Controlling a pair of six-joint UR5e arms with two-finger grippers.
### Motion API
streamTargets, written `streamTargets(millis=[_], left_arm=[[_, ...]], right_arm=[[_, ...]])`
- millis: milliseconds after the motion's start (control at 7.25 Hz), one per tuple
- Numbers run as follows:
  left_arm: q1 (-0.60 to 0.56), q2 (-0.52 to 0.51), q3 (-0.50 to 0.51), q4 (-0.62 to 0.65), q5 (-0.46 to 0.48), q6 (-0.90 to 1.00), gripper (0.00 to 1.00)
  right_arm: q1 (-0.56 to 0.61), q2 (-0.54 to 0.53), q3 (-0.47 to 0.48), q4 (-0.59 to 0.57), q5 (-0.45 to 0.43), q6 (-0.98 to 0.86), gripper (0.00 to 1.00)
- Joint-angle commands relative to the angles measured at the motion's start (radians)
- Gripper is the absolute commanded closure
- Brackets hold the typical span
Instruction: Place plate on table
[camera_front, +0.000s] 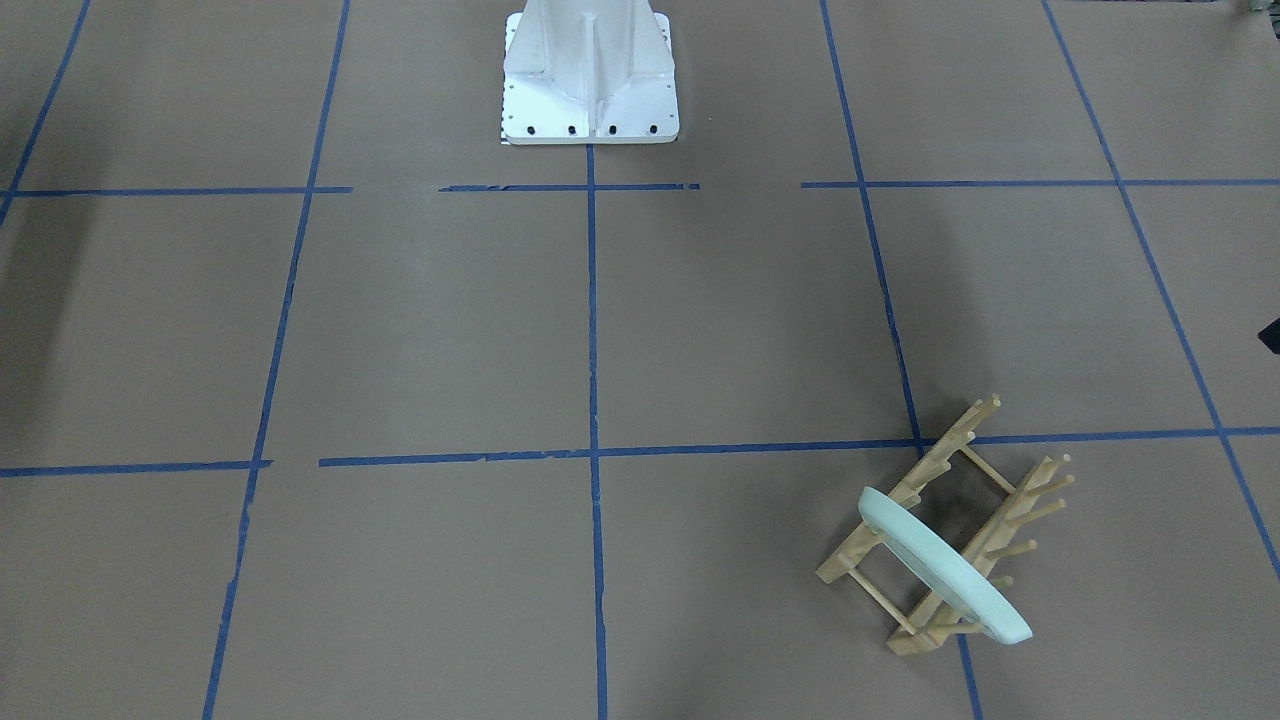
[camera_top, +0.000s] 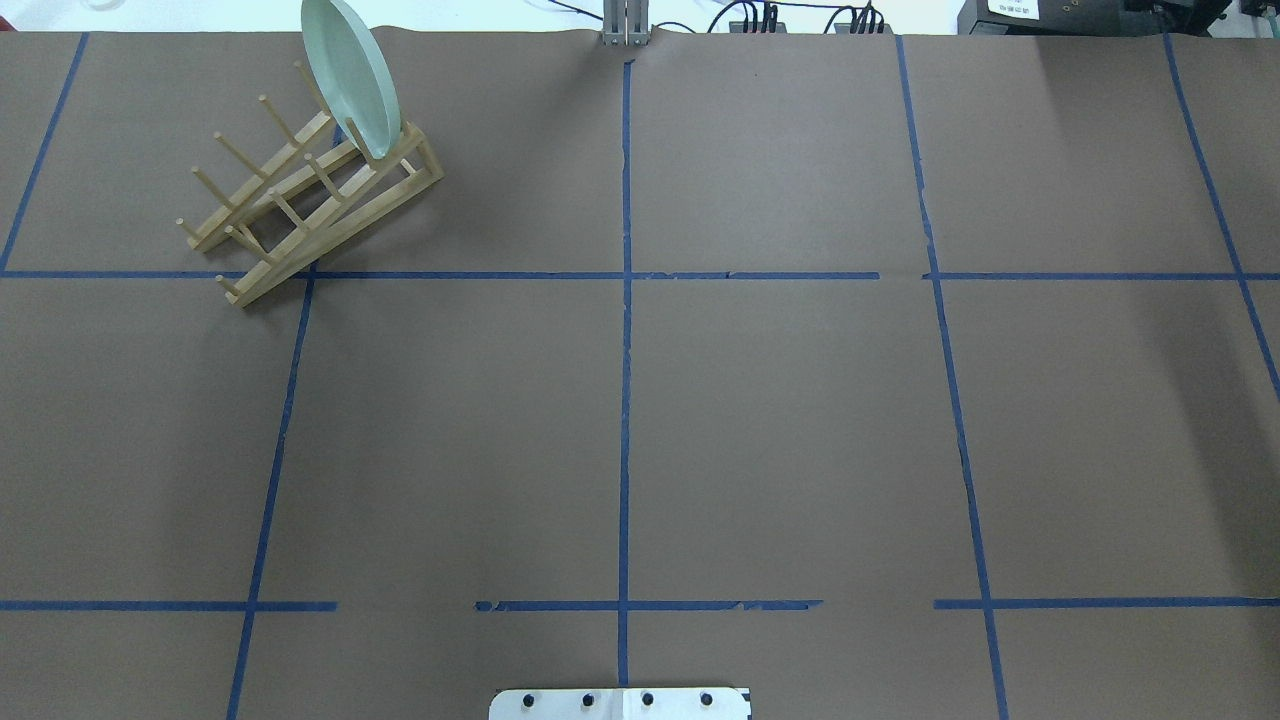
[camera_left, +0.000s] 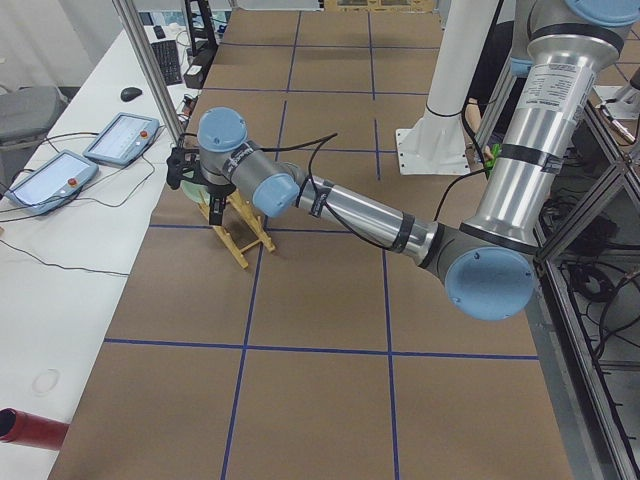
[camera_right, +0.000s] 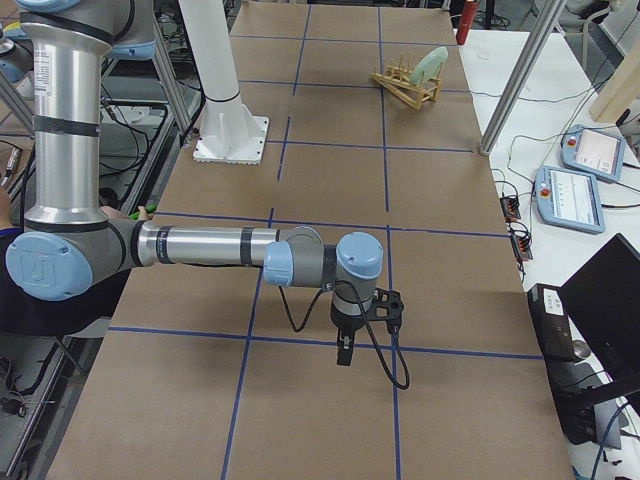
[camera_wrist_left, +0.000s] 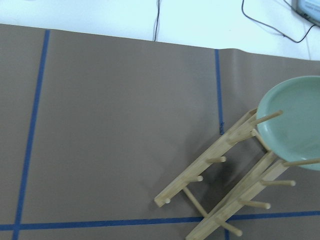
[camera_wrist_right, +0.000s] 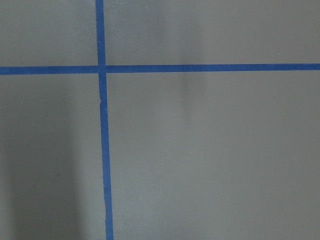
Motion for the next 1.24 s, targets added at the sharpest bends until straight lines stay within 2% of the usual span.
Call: streamTargets(millis=[0, 138, 414, 552, 690, 1103], left_arm=[[0.074, -0.008, 0.08, -0.347, 0.033, -0.357, 0.0], [0.12, -0.018, 0.094, -0.445, 0.141, -0.525, 0.0], [0.288, -0.137, 0.158, -0.483, 0.31, -0.837, 0.0], [0.312, -0.205, 0.204, -0.485, 0.413, -0.917, 0.0], [0.357, -0.221, 0.206, -0.483, 0.472, -1.002, 0.0], [0.387, -0.302, 0.284, -0.485, 0.517, -1.026, 0.0]], right_arm=[[0.0, 0.0, 0.0, 0.0, 0.0, -0.002, 0.0], [0.0, 0.0, 0.0, 0.0, 0.0, 0.0, 0.0], [0.0, 0.0, 0.0, 0.0, 0.0, 0.0, 0.0], [-0.001, 0.0, 0.0, 0.0, 0.0, 0.0, 0.0], [0.0, 0.0, 0.0, 0.0, 0.0, 0.0, 0.0], [0.0, 0.0, 0.0, 0.0, 0.0, 0.0, 0.0]])
